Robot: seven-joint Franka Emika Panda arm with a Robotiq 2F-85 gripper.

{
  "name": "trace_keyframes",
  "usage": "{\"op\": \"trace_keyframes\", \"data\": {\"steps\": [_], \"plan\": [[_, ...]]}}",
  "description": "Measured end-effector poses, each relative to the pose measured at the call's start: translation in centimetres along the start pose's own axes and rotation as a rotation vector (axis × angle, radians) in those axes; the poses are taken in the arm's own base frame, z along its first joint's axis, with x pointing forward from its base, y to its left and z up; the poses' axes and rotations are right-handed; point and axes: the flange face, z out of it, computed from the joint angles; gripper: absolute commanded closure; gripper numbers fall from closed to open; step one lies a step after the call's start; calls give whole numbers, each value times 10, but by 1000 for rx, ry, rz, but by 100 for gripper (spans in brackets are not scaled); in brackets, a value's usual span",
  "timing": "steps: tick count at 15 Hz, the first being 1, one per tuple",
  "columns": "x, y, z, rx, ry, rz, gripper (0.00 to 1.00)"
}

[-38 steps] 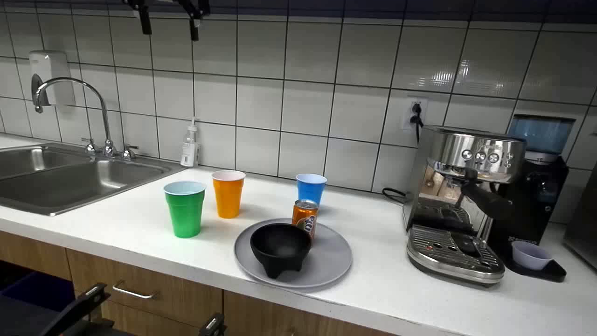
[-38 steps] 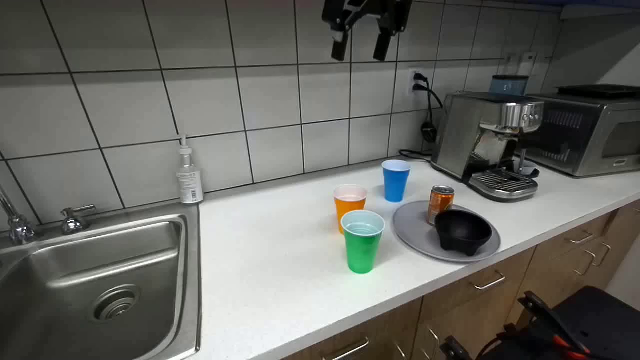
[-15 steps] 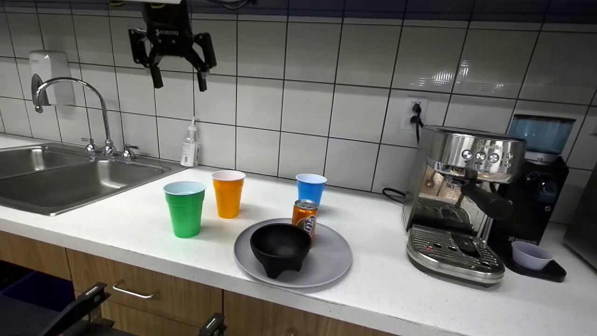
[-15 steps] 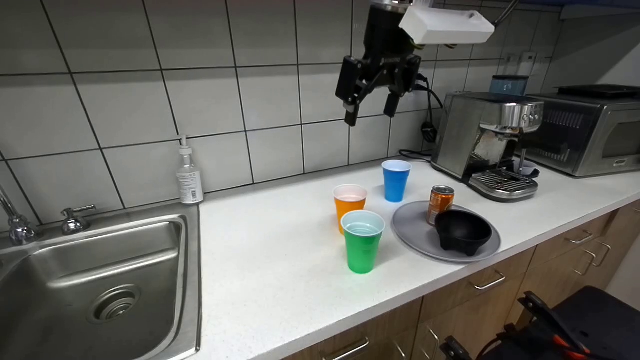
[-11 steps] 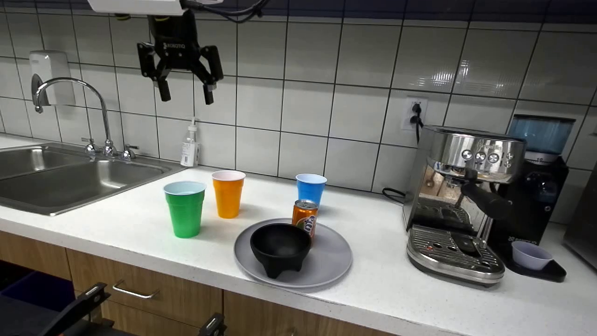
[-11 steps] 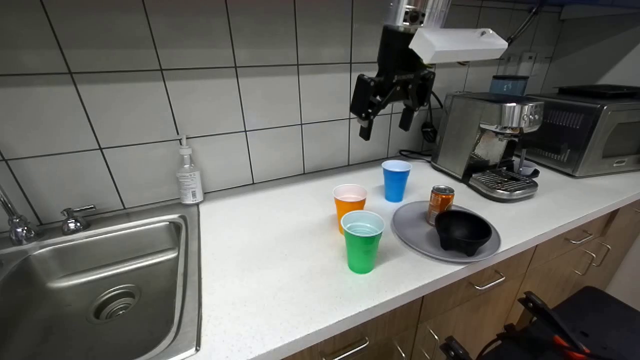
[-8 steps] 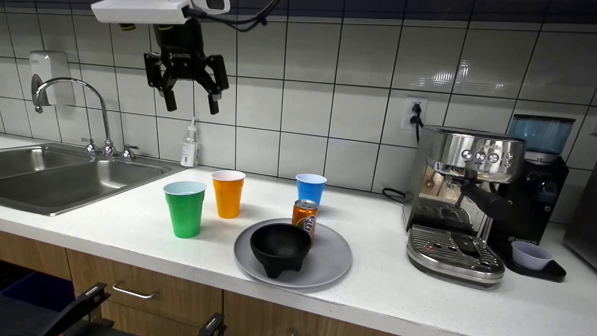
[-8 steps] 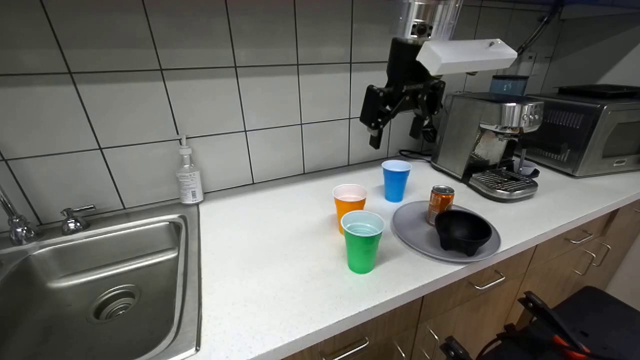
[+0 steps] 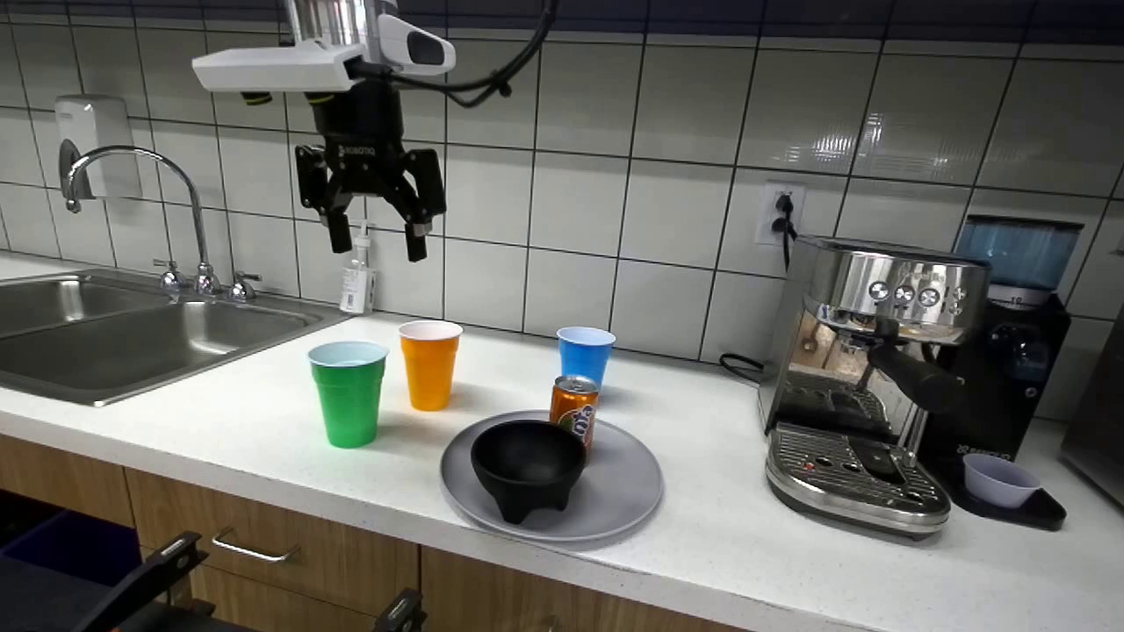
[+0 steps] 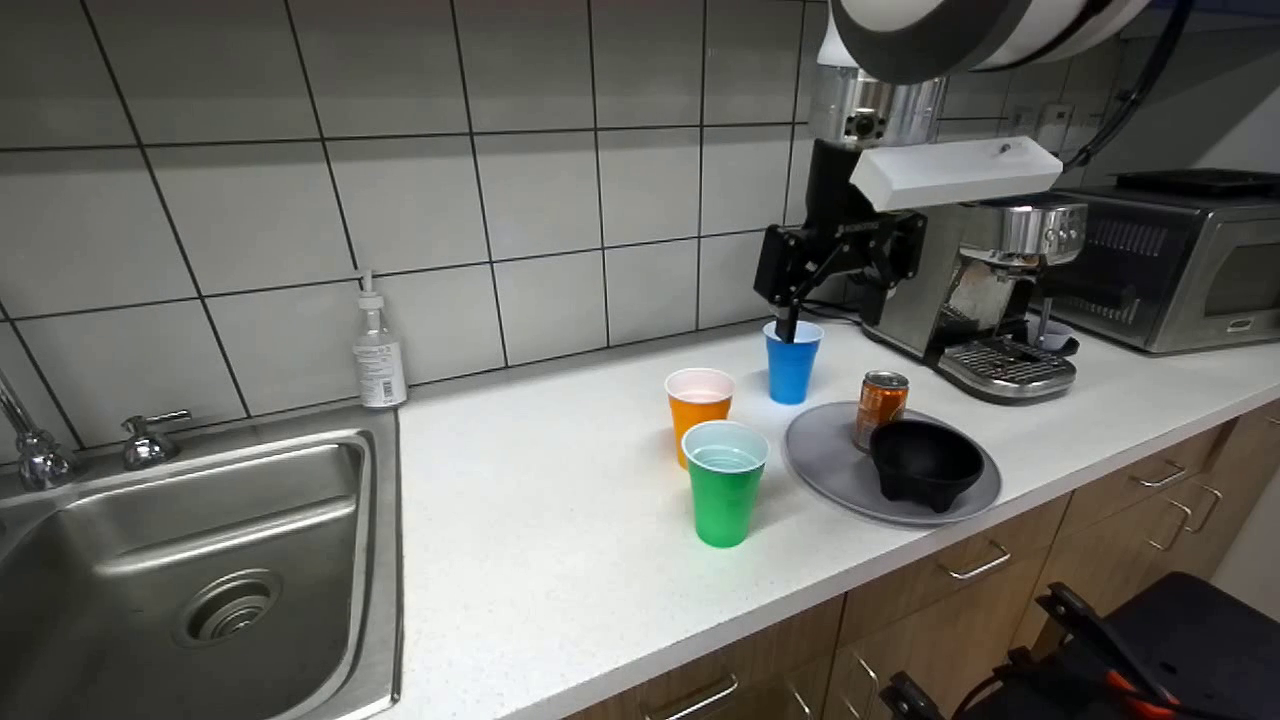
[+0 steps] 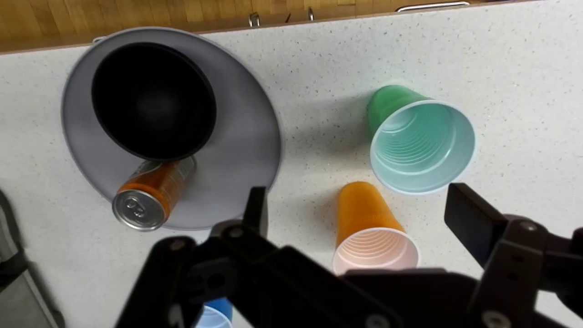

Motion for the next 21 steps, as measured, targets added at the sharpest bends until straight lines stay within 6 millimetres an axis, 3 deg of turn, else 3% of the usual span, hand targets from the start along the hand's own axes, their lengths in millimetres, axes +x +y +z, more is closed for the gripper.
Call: {"op": "trace_keyframes", "data": {"steps": [14, 21], "plan": [[7, 42, 88, -49, -115, 248, 0], [21, 70, 127, -76, -134, 338, 0]]}}
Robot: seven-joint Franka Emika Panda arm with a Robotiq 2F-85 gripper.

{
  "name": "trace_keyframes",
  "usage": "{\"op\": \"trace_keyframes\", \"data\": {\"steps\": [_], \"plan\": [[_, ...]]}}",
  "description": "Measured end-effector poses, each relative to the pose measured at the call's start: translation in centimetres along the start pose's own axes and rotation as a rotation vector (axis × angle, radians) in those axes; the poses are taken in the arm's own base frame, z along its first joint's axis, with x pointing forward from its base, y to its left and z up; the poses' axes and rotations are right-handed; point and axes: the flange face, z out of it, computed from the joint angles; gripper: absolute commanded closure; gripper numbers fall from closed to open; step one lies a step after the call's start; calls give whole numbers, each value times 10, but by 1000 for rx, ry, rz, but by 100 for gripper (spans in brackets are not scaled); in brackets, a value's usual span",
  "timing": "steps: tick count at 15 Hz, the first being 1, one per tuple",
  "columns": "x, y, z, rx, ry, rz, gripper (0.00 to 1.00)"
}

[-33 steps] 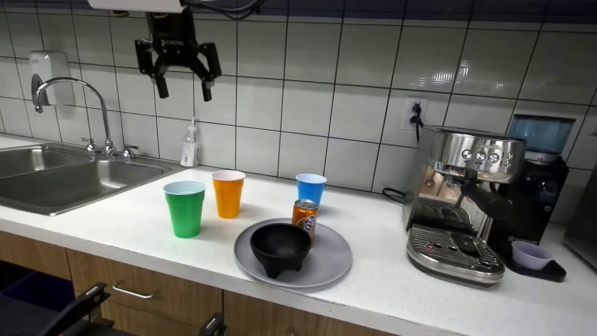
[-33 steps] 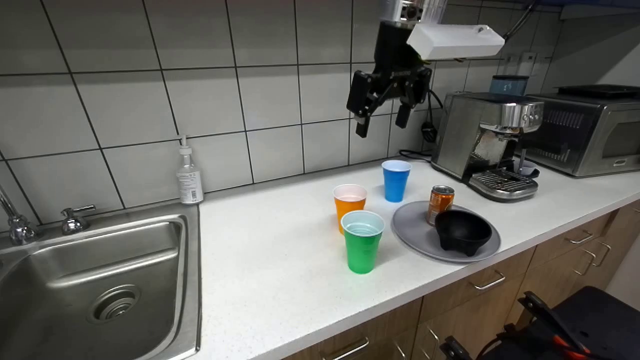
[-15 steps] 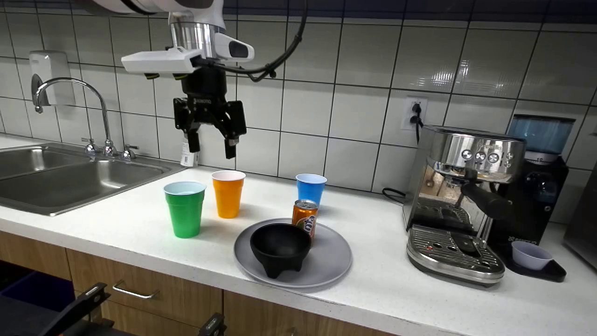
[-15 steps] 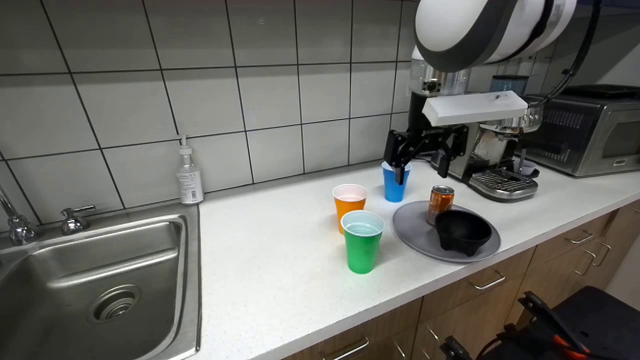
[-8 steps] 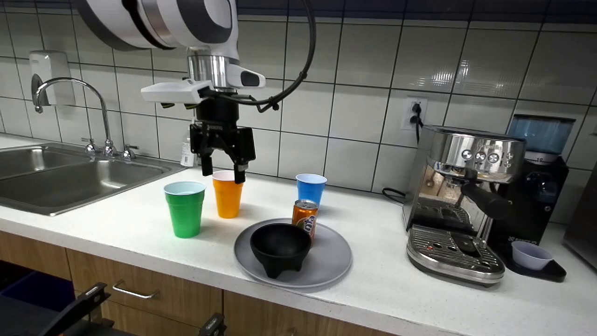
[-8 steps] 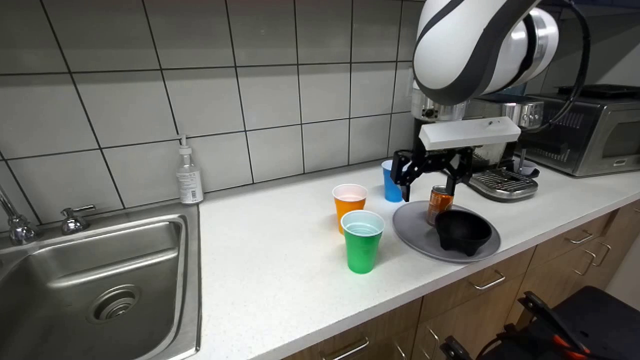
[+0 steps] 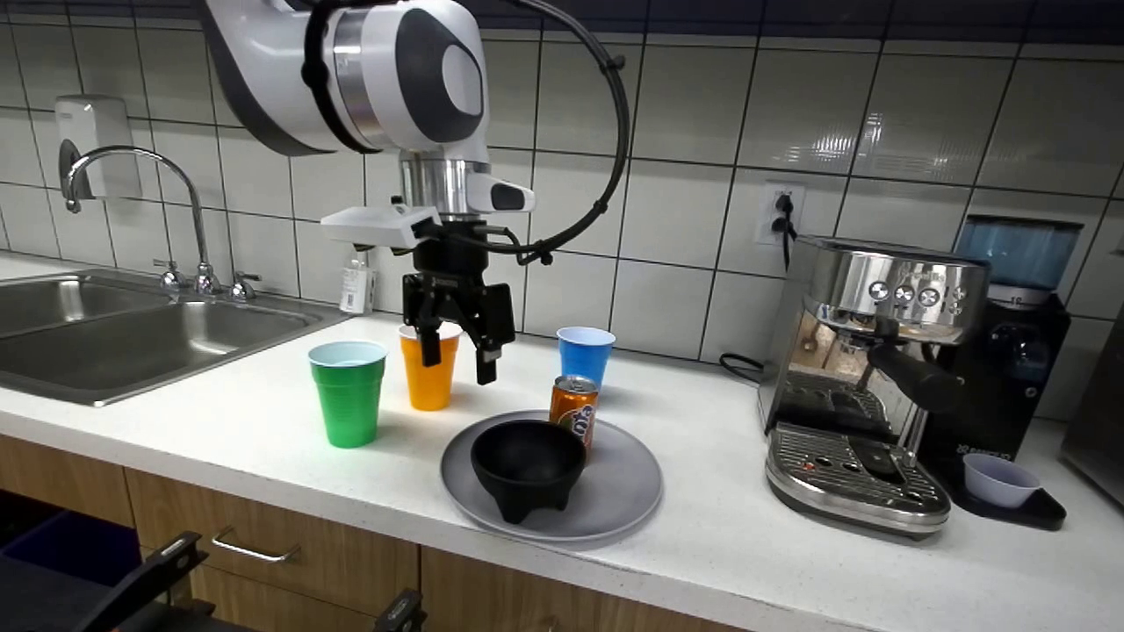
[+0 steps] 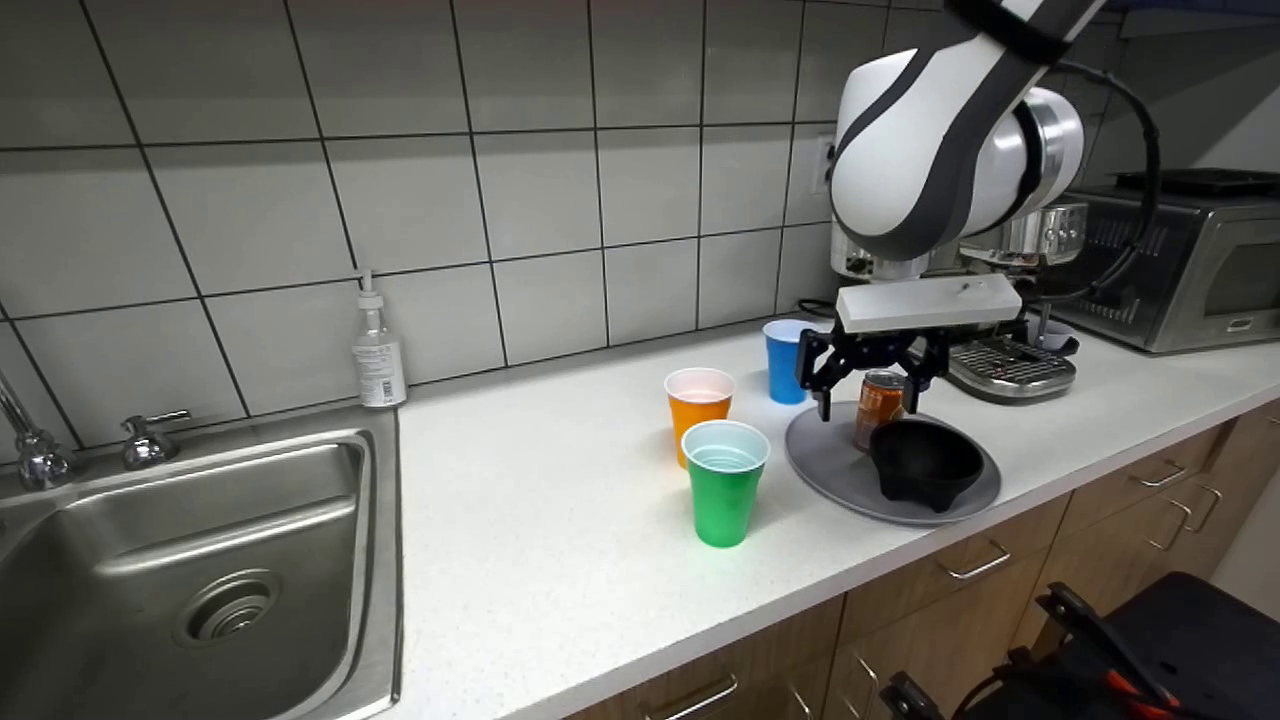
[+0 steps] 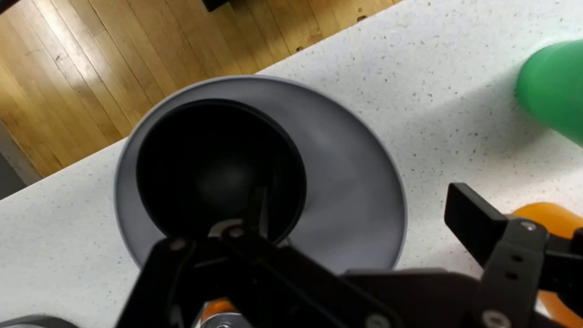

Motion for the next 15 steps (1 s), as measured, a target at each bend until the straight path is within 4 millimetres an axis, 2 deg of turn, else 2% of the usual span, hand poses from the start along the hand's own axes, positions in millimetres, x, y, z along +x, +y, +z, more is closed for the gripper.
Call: {"op": "trace_keyframes", "data": {"steps": [8, 15], "plan": [[32, 11, 45, -19, -47, 70, 0], [38, 10, 75, -52, -90, 89, 0]]}}
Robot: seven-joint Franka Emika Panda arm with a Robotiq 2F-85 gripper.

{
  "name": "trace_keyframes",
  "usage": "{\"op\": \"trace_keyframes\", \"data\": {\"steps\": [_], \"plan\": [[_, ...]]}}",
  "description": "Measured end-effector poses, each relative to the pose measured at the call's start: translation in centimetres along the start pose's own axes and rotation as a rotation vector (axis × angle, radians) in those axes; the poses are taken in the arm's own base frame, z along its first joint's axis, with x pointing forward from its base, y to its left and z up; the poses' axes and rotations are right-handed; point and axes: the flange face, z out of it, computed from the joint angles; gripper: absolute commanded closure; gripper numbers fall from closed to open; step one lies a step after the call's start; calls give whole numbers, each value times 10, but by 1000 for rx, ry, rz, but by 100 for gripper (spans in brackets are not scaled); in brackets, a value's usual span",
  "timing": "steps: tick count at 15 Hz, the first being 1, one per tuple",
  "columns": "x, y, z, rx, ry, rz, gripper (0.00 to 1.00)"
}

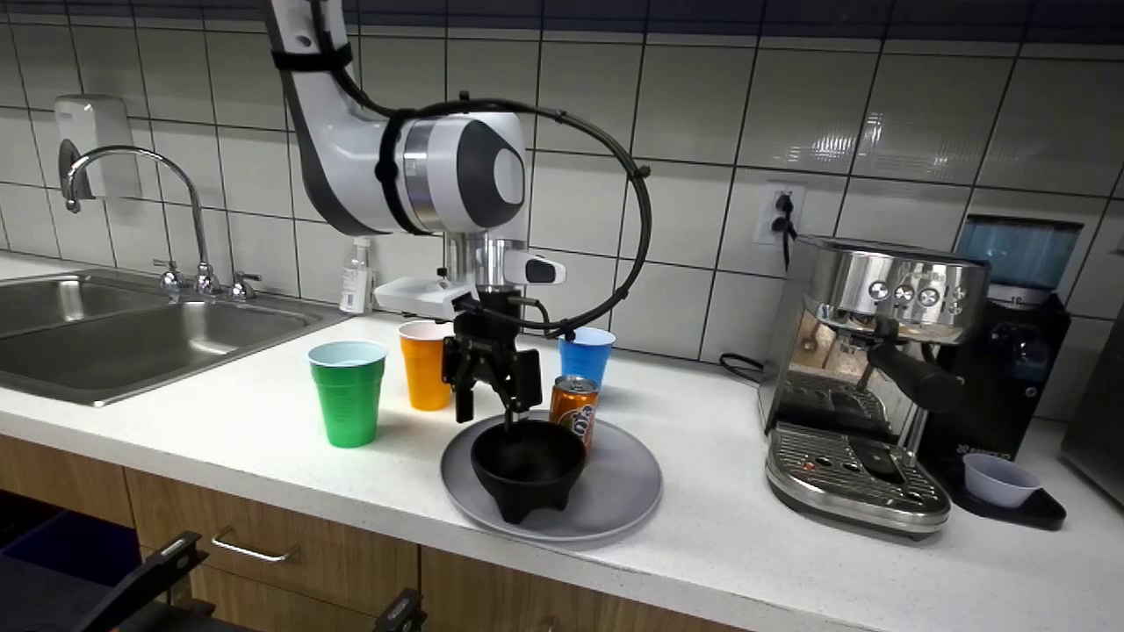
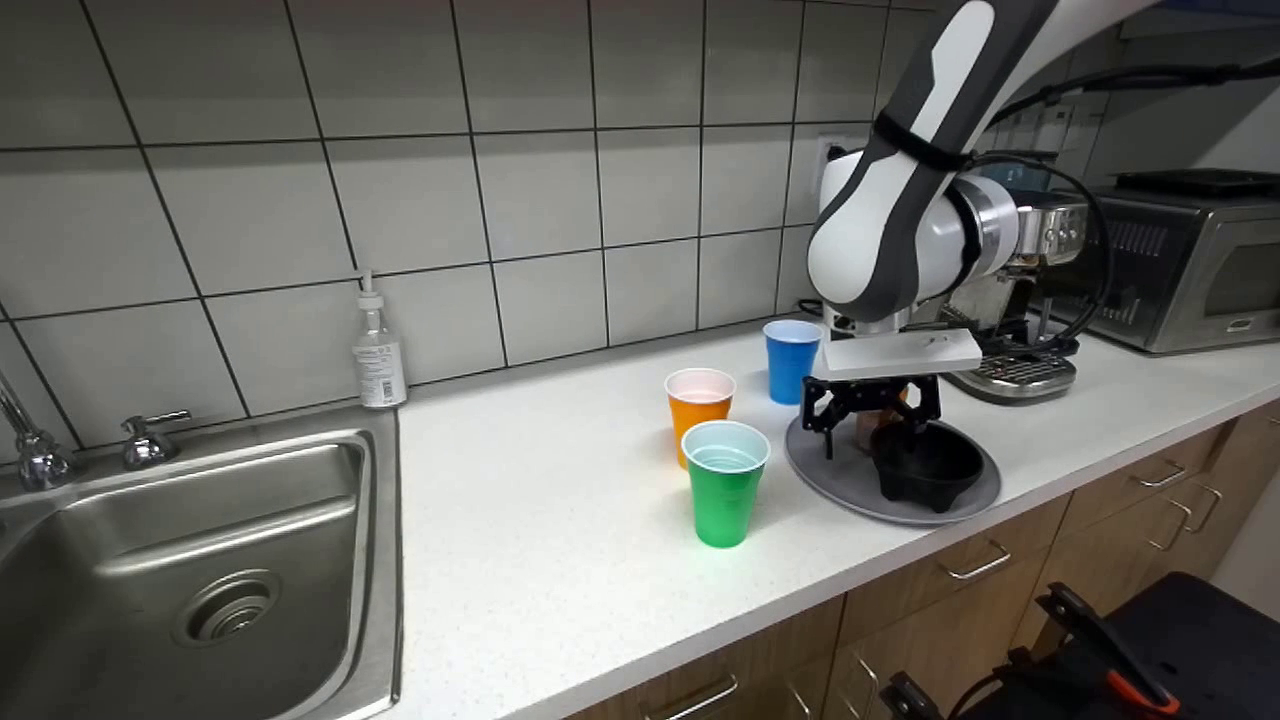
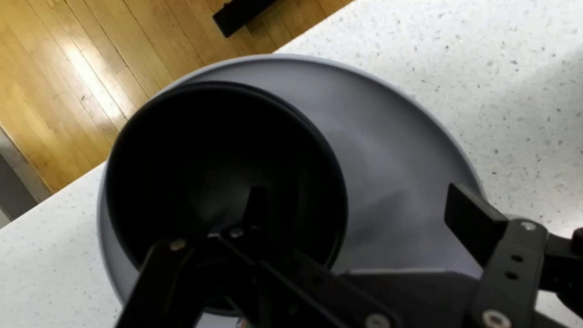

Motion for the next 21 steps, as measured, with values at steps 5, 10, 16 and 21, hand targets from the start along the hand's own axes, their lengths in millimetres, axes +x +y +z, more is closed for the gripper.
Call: {"op": "trace_keyframes", "data": {"steps": [5, 10, 16, 21], "plan": [[4, 4, 12, -15, -14, 25, 0], [6, 6, 14, 12, -27, 81, 0], [8, 6, 12, 40, -31, 133, 0], [11, 6, 10, 48, -21, 140, 0]]}}
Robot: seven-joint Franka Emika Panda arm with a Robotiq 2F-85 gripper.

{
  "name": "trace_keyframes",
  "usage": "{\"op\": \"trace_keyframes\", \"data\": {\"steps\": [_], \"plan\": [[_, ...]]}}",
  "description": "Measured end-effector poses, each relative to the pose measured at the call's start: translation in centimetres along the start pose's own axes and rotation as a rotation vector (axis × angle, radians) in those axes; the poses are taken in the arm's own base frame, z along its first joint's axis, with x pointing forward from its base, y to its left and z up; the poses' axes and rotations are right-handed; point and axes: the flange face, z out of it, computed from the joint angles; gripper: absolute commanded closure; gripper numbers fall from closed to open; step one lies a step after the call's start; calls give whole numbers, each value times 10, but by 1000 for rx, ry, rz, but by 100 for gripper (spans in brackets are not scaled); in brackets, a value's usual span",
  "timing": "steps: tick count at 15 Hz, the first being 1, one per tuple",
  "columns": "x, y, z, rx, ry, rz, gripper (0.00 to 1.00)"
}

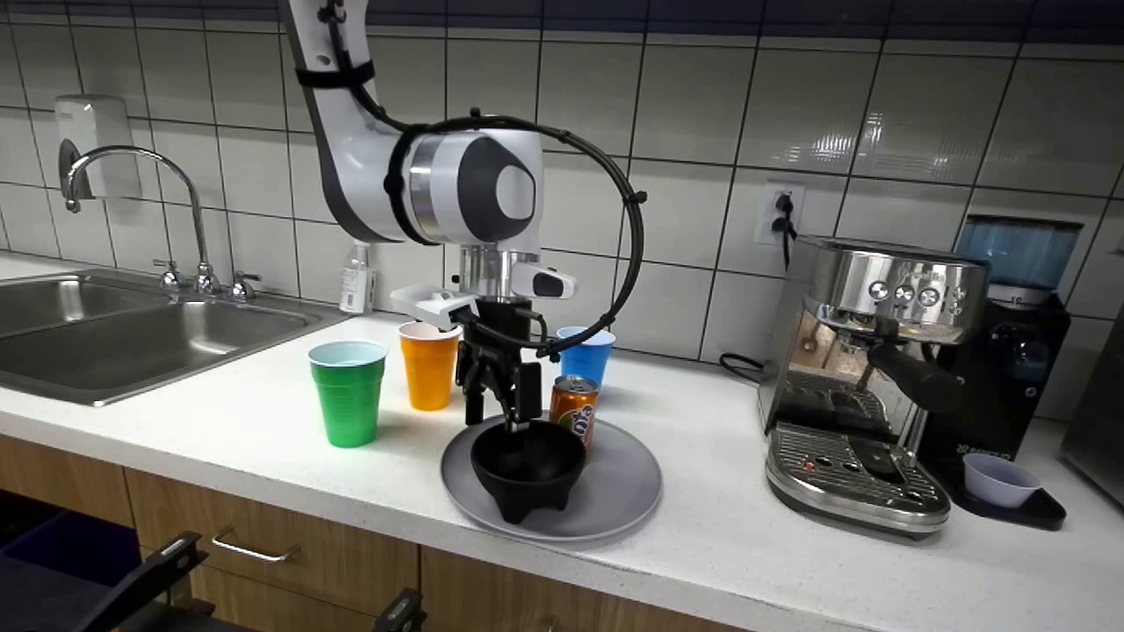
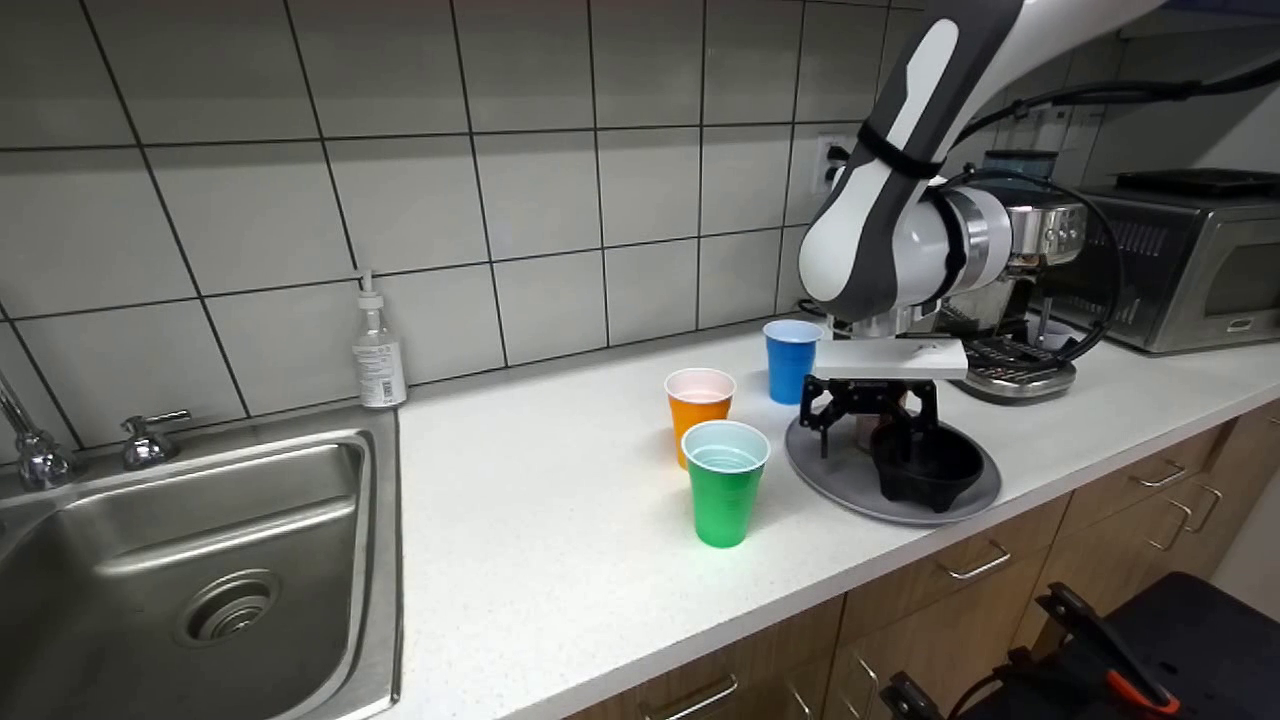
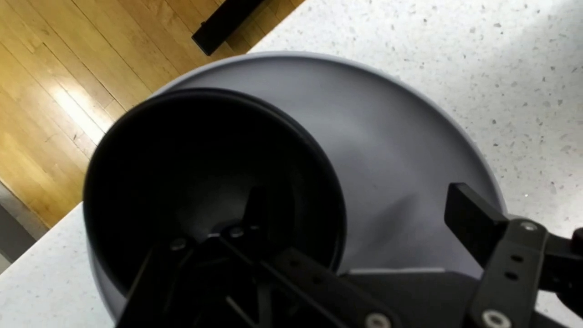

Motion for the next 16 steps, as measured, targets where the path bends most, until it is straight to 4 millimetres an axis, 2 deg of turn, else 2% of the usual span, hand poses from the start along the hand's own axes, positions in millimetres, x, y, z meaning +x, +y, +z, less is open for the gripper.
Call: {"op": "trace_keyframes", "data": {"steps": [3, 5, 6, 8, 13, 15, 16], "plan": [[1, 0, -1, 3, 7, 1, 0], [2, 0, -1, 4, 9, 1, 14], [2, 0, -2, 4, 9, 1, 31], [2, 0, -2, 4, 9, 2, 39], [3, 0, -5, 8, 14, 2, 81], [3, 0, -8, 12, 20, 3, 95], [4, 0, -10, 14, 23, 4, 99]]}}
